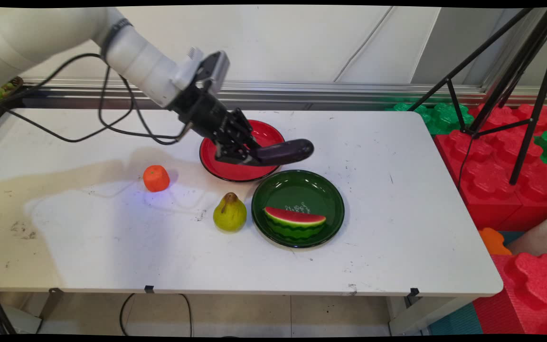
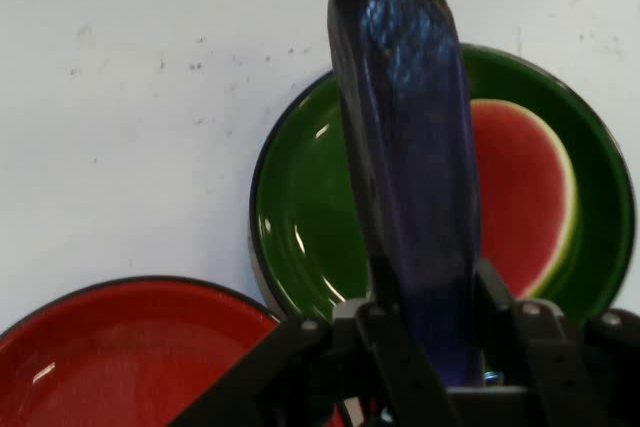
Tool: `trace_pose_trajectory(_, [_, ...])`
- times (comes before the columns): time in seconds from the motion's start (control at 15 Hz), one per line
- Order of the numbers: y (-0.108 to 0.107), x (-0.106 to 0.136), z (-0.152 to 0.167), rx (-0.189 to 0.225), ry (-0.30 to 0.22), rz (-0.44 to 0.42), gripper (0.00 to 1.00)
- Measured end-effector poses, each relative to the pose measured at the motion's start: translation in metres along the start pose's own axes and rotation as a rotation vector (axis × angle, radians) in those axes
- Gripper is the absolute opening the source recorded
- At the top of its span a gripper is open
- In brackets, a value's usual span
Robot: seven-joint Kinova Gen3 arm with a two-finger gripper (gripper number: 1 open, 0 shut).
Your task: Place the picked object on the table
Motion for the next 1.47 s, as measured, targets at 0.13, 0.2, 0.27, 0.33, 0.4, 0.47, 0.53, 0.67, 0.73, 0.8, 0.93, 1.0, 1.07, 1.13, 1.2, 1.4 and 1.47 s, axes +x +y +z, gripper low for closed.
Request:
trace_pose_trajectory(0.13, [0.004,-0.003,-0.018,0.002,0.001,0.000,0.00])
trace_pose_trajectory(0.2, [0.006,-0.005,-0.026,0.003,0.001,0.002,0.00])
trace_pose_trajectory(0.27, [0.007,-0.006,-0.031,0.002,0.001,0.004,0.00])
trace_pose_trajectory(0.33, [0.009,-0.008,-0.038,0.002,0.000,0.008,0.00])
trace_pose_trajectory(0.4, [0.011,-0.009,-0.043,0.000,-0.002,0.010,0.00])
trace_pose_trajectory(0.47, [0.014,-0.012,-0.050,-0.002,-0.004,0.015,0.00])
trace_pose_trajectory(0.53, [0.017,-0.016,-0.058,-0.008,-0.010,0.018,0.00])
trace_pose_trajectory(0.67, [0.025,-0.026,-0.073,-0.022,-0.024,0.022,0.00])
trace_pose_trajectory(0.73, [0.027,-0.029,-0.077,-0.026,-0.028,0.022,0.00])
trace_pose_trajectory(0.8, [0.031,-0.034,-0.084,-0.033,-0.034,0.021,0.00])
trace_pose_trajectory(0.93, [0.038,-0.043,-0.096,-0.046,-0.045,0.013,0.00])
trace_pose_trajectory(1.0, [0.042,-0.048,-0.101,-0.054,-0.051,0.007,0.00])
trace_pose_trajectory(1.07, [0.044,-0.051,-0.104,-0.058,-0.054,0.004,0.00])
trace_pose_trajectory(1.13, [0.047,-0.056,-0.108,-0.066,-0.062,-0.001,0.00])
trace_pose_trajectory(1.2, [0.050,-0.060,-0.112,-0.071,-0.068,-0.004,0.00])
trace_pose_trajectory(1.4, [0.058,-0.076,-0.118,-0.086,-0.094,-0.022,0.00])
trace_pose_trajectory(1.47, [0.061,-0.081,-0.118,-0.090,-0.105,-0.028,0.00])
